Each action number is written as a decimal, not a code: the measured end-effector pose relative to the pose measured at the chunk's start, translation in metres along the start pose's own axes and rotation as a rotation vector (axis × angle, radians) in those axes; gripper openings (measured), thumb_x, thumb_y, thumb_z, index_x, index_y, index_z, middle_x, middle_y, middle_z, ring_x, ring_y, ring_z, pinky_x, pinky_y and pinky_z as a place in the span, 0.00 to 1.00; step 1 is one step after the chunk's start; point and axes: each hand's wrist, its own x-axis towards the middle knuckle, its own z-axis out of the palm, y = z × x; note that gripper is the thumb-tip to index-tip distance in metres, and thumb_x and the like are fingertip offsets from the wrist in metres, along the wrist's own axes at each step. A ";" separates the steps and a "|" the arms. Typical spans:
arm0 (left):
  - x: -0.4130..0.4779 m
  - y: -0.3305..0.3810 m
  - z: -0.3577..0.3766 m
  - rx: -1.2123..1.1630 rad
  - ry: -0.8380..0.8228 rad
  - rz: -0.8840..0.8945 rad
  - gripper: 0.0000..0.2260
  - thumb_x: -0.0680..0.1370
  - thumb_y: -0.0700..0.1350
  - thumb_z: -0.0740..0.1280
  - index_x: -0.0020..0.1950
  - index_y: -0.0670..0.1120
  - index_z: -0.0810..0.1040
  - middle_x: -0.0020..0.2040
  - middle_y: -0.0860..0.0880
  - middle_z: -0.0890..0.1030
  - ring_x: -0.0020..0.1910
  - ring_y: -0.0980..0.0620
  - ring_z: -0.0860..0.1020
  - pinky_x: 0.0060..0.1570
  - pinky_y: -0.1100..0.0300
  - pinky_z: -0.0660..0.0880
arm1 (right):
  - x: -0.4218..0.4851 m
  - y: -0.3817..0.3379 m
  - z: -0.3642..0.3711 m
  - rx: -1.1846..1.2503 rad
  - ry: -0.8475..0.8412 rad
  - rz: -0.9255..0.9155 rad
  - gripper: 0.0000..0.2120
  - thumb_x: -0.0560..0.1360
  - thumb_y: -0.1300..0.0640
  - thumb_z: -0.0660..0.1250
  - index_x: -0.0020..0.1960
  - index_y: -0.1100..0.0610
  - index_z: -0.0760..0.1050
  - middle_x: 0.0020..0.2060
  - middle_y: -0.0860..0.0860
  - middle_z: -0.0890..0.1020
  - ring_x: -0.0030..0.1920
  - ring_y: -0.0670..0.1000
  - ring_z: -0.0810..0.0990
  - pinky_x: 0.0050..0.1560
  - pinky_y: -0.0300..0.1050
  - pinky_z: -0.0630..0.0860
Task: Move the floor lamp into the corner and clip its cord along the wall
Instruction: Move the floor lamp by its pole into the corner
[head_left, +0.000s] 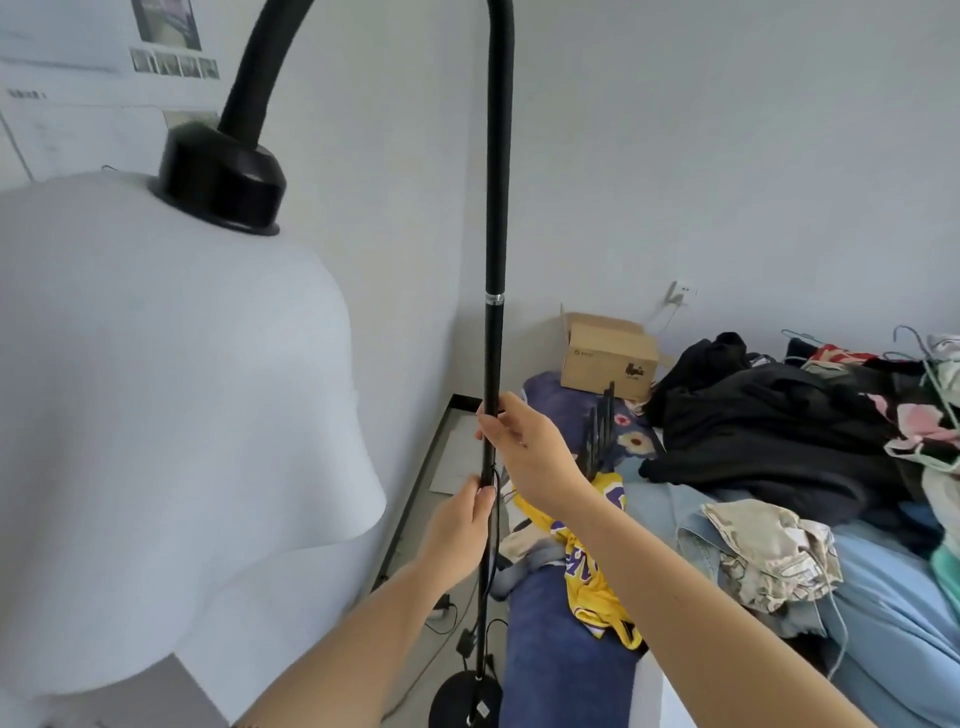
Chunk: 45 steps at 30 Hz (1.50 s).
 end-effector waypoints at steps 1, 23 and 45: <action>-0.005 -0.001 -0.001 -0.010 -0.004 0.009 0.13 0.82 0.53 0.52 0.53 0.48 0.72 0.37 0.46 0.78 0.35 0.49 0.77 0.38 0.51 0.73 | -0.005 -0.001 0.001 0.004 -0.002 -0.002 0.11 0.81 0.54 0.59 0.54 0.60 0.73 0.43 0.53 0.81 0.45 0.52 0.80 0.45 0.36 0.73; -0.207 -0.001 -0.073 -0.116 -0.223 0.401 0.11 0.82 0.50 0.54 0.47 0.51 0.74 0.36 0.52 0.78 0.35 0.57 0.75 0.36 0.63 0.69 | -0.220 -0.143 0.045 -0.051 0.354 0.035 0.04 0.80 0.54 0.61 0.46 0.51 0.72 0.40 0.54 0.83 0.30 0.40 0.73 0.36 0.36 0.68; -0.518 0.069 0.033 -0.191 -0.874 0.721 0.11 0.82 0.46 0.56 0.44 0.43 0.72 0.34 0.43 0.77 0.33 0.43 0.74 0.39 0.45 0.72 | -0.591 -0.202 -0.006 -0.146 0.890 0.418 0.05 0.79 0.56 0.62 0.46 0.54 0.73 0.37 0.54 0.83 0.30 0.45 0.77 0.35 0.37 0.73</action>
